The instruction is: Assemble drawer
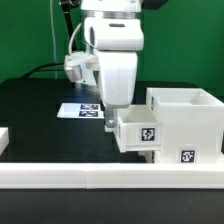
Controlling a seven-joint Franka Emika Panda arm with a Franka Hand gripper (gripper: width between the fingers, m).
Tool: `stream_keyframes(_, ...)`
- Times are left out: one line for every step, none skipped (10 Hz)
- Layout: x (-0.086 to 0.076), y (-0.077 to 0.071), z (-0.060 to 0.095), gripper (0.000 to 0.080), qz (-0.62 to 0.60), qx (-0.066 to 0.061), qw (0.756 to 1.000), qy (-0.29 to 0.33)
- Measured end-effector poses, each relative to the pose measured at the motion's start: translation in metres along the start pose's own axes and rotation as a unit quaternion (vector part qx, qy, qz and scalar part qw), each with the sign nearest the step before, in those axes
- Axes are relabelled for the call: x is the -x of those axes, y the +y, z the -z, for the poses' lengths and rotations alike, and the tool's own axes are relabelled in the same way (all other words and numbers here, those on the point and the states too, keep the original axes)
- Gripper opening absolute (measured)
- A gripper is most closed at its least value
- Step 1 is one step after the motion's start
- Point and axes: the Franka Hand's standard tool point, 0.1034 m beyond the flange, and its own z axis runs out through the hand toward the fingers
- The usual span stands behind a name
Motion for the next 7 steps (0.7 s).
stream_keyframes(-0.002,0.001,0.002,0.0649,-0.01,0.001,1.0,-0.001)
stream_keyframes(-0.005,0.001,0.002,0.0649,-0.02,0.0,1.0,-0.001)
stream_keyframes(-0.008,0.0,0.001,0.0649,-0.028,-0.002,1.0,-0.002)
stream_keyframes(-0.012,-0.001,0.0,0.0649,-0.031,-0.005,1.0,-0.001)
stream_keyframes(-0.018,-0.002,-0.003,0.0649,-0.026,-0.007,1.0,0.0)
stream_keyframes(-0.02,-0.003,-0.006,0.0649,-0.017,-0.01,1.0,0.001)
stream_keyframes(-0.016,-0.005,-0.008,0.0649,-0.014,-0.01,1.0,0.0)
